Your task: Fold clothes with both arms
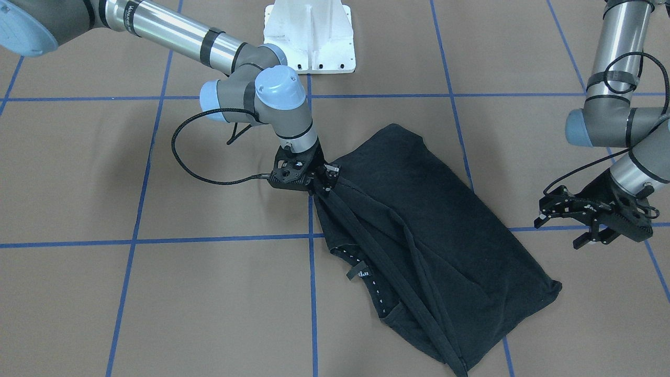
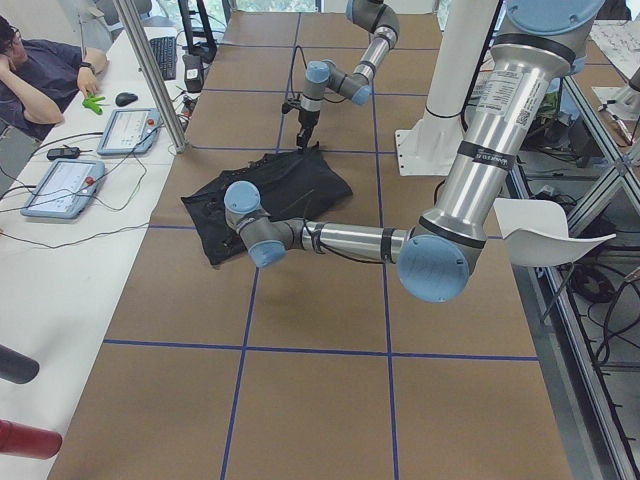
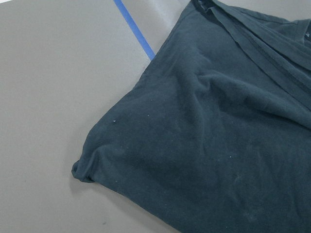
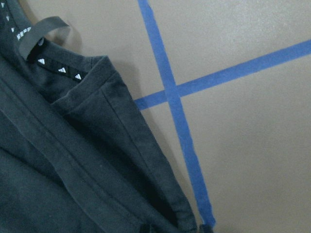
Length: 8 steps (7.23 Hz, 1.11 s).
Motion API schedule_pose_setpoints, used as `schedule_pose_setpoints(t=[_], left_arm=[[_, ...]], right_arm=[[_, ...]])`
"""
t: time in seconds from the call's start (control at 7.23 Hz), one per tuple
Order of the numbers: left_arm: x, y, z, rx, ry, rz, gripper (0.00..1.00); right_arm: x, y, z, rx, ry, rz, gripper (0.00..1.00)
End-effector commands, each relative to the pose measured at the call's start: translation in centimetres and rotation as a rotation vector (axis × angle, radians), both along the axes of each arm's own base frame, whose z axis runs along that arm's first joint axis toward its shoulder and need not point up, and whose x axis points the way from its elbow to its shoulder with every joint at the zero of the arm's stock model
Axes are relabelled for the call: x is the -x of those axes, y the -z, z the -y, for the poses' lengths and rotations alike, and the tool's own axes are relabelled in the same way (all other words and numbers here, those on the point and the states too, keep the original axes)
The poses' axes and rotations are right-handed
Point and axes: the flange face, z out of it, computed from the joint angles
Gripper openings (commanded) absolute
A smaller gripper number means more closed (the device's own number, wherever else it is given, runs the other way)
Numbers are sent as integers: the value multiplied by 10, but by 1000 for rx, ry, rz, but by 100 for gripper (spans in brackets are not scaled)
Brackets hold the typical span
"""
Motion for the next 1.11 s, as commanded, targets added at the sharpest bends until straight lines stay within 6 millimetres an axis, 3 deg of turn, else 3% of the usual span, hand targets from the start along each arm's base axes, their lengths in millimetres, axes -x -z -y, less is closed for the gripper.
schedule_pose_setpoints(t=[0.0, 0.14, 0.28, 0.41, 0.69, 0.97], left_arm=[[0, 0, 0, 0, 0, 1, 100], [0, 0, 0, 0, 0, 1, 100], [0, 0, 0, 0, 0, 1, 100], [0, -1, 0, 2, 0, 1, 100], [0, 0, 0, 0, 0, 1, 100], [-1, 1, 0, -1, -1, 0, 100]], right_arm=[[1, -2, 0, 1, 1, -4, 42], [1, -2, 0, 1, 1, -4, 42], [1, 3, 1, -5, 2, 2, 33], [1, 4, 1, -5, 2, 2, 0], [-1, 8, 0, -3, 6, 10, 0], [-1, 19, -17, -6, 25, 34, 0]])
